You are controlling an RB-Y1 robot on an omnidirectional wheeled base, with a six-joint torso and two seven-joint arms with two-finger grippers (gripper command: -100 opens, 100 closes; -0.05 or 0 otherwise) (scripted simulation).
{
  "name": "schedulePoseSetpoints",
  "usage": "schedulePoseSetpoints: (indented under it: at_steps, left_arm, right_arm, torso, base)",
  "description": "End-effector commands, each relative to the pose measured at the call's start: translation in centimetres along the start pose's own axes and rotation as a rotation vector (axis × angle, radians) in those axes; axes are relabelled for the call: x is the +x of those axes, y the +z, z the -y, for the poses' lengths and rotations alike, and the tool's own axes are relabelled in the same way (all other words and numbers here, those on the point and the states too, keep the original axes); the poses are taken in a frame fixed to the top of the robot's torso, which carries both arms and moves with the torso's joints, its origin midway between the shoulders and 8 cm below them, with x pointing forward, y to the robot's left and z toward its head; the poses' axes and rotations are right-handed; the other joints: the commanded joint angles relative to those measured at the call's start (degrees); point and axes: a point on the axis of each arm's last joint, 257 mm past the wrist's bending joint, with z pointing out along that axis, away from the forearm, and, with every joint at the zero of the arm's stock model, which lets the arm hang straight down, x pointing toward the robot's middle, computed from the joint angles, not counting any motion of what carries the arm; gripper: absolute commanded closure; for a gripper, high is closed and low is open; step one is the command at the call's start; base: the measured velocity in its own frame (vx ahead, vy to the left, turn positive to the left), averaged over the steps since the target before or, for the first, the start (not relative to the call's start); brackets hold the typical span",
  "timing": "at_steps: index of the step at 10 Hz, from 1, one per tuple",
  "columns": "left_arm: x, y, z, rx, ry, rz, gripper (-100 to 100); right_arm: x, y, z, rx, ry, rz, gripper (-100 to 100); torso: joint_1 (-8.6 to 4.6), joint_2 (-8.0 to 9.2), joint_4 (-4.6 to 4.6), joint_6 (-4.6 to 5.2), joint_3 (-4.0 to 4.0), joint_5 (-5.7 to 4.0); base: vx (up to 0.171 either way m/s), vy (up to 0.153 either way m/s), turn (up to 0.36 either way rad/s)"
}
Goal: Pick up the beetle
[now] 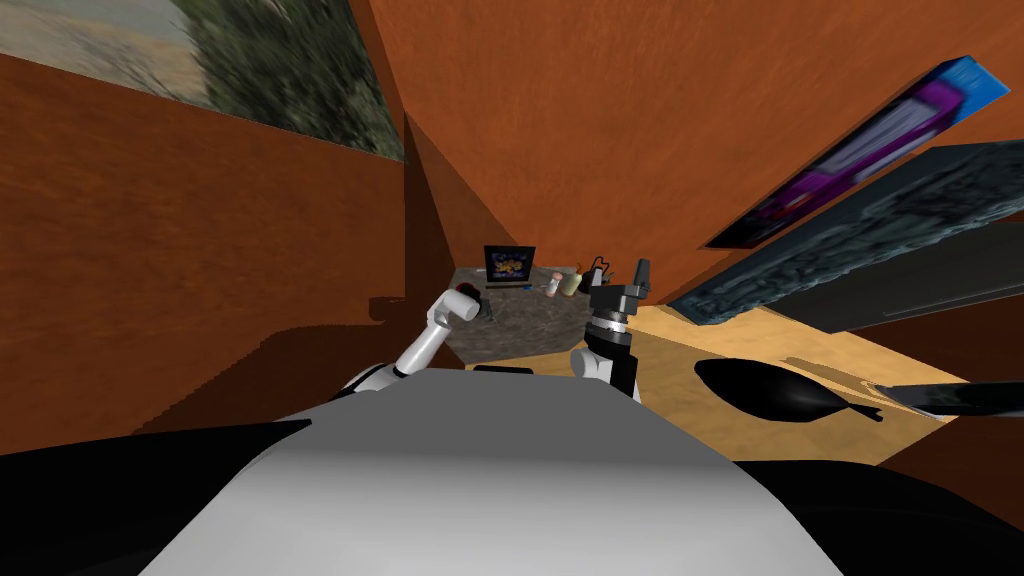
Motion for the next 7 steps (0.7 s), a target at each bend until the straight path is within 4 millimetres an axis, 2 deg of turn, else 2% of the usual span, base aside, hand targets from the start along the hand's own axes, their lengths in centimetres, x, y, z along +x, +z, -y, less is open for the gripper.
schedulePoseSetpoints:
  at_steps: [1, 2, 3, 4, 5, 7]
  left_arm:
    - [-1.1, 0.1, -0.5, -0.030, -0.007, 0.039, -100]
    - [-2.1, 0.3, -1.0, -0.050, -0.011, 0.067, -100]
    - [-1.3, 0.2, -0.6, -0.036, -0.008, 0.048, -100]
    - [-1.4, 0.2, -0.7, -0.040, -0.009, 0.053, 0]
    - [-1.8, 1.0, -0.7, -0.038, -0.011, 0.053, -100]
    - [-2.2, 1.8, -0.7, -0.037, -0.014, 0.054, -100]
  right_arm:
    - [0.0, 0.0, 0.0, 0.000, 0.000, 0.000, 0]
    - [0.0, 0.0, 0.0, 0.000, 0.000, 0.000, 0]
    - [0.0, 0.0, 0.0, 0.000, 0.000, 0.000, 0]
    - [0.0, 0.0, 0.0, 0.000, 0.000, 0.000, 0]
    - [0.0, 0.0, 0.0, 0.000, 0.000, 0.000, 0]
    - [0.0, 0.0, 0.0, 0.000, 0.000, 0.000, 0]
  torso:
    - [0.00, 0.00, 0.00, 0.00, 0.00, 0.00]
    - [0.01, -0.01, 0.00, 0.00, -0.01, 0.00]
    - [0.01, -0.01, 0.00, 0.00, -0.01, 0.00]
    - [-0.01, 0.03, 0.01, 0.00, 0.02, 0.00]
    - [-0.02, 0.07, 0.01, 0.00, 0.04, 0.00]
    - [-0.08, 0.04, 0.01, 0.01, 0.02, -0.02]
  base:
    - [0.024, 0.007, -0.012]
    - [0.024, 0.008, -0.013]
    - [0.010, 0.004, -0.002]
    - [0.000, 0.000, 0.000]
    - [0.010, -0.009, -0.018]
    - [0.013, -0.017, -0.019]
